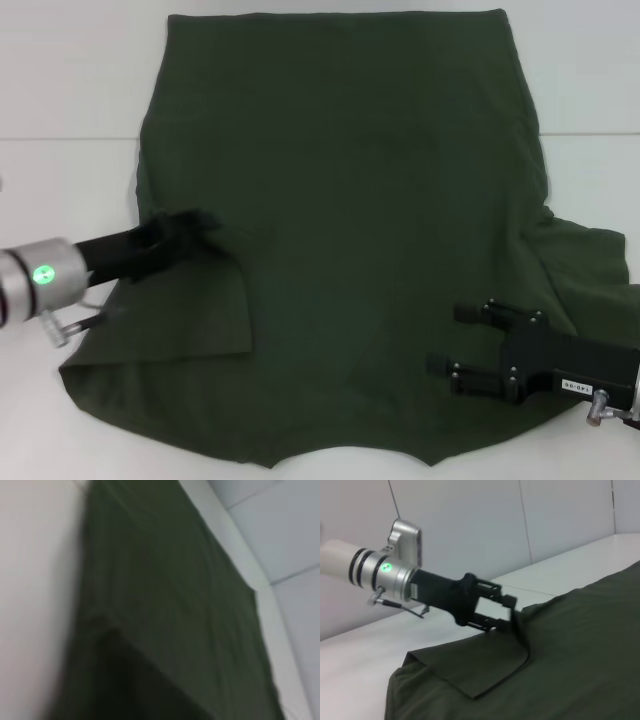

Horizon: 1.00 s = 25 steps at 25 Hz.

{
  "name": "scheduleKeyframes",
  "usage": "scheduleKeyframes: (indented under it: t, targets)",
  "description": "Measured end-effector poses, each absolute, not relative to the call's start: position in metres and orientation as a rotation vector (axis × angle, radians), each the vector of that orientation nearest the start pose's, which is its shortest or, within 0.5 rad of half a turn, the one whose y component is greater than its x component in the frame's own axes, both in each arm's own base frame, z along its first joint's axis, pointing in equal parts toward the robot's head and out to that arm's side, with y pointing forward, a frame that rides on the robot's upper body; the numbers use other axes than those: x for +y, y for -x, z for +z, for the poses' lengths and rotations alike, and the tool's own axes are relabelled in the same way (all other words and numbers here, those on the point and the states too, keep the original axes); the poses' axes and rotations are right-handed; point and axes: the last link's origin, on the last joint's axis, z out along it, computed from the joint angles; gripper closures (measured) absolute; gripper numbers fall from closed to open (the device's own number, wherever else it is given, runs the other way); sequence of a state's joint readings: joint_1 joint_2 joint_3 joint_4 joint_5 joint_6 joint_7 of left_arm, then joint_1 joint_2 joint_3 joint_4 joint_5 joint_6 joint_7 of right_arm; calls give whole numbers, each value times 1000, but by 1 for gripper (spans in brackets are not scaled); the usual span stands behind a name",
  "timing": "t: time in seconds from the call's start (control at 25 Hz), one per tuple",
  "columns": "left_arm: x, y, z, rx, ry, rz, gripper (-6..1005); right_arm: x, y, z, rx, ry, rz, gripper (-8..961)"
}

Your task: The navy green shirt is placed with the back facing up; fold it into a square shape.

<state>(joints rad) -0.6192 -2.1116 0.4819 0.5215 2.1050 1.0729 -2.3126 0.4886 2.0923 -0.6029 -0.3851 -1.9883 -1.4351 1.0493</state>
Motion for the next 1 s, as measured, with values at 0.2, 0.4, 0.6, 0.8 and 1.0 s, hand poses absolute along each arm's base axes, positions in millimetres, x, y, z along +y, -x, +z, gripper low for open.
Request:
scheduleKeyframes:
  t: [0.2,0.4,0.6,0.8,1.0]
  targets:
    - [382,277,-12,2214,-2405,1182,358,302,-294,-45,596,2634,713,61]
    - [353,277,6,1676,-2818,1288,357,303,-296,-45,603,2625,699,61]
    - [299,296,-1,879,-3344,1114,338,304,-301,-39,622,2588,692,61]
    - [265,309,-11,462,-3483,997,315,310,-310,-17,719,2501,689,61]
    - [254,315,-12,504,-3456,976,291,322,-311,33,1010,2391,715,62]
